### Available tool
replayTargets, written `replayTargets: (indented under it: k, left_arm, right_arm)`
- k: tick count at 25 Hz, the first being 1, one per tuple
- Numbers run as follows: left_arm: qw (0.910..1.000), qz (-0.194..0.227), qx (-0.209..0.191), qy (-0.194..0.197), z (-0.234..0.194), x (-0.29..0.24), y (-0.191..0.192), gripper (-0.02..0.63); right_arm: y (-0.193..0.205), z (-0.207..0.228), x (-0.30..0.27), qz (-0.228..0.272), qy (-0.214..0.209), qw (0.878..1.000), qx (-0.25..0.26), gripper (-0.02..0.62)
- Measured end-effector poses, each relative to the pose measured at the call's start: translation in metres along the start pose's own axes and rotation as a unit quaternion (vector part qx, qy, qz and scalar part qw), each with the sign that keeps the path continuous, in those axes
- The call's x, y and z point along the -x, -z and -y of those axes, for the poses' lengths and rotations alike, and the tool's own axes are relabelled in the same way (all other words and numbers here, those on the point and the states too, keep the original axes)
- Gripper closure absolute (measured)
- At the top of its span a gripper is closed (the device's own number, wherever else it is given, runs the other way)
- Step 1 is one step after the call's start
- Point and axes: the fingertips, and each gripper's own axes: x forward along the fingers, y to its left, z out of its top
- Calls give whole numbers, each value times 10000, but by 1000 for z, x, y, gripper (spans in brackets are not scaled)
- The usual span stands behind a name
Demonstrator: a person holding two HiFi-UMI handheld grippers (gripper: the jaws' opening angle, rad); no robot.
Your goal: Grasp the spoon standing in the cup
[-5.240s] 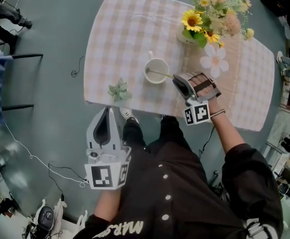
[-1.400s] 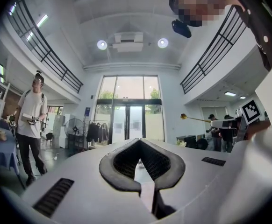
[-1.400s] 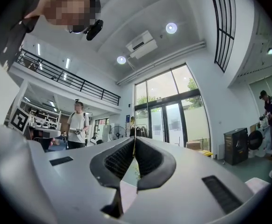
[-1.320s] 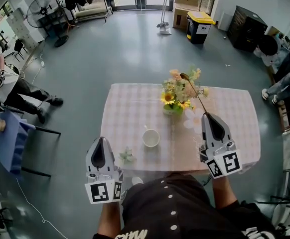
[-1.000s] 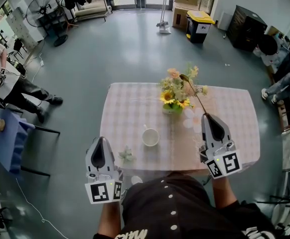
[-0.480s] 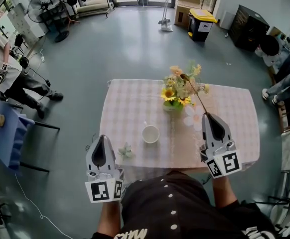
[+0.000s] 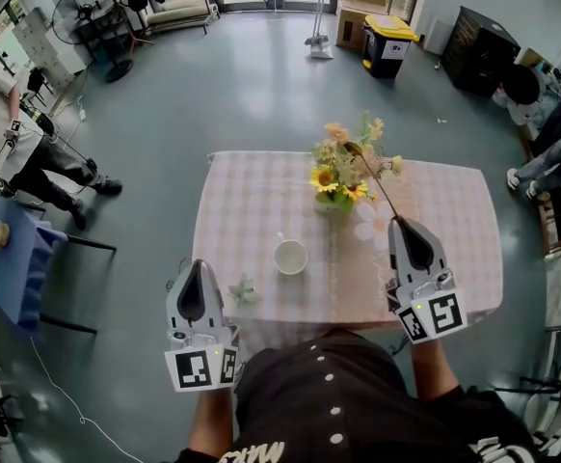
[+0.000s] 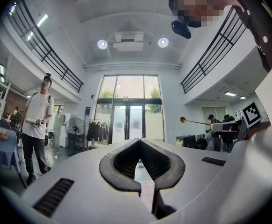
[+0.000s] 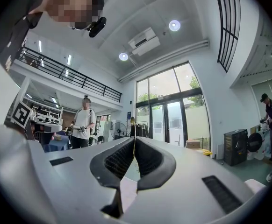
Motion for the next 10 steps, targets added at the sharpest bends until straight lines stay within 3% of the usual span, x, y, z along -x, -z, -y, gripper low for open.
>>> replayTargets:
  k: [10]
  left_arm:
    - [10000, 5, 24, 25, 4, 3, 4, 589]
  right_arm:
    - [3, -3, 3, -18, -46, 10000, 64, 591]
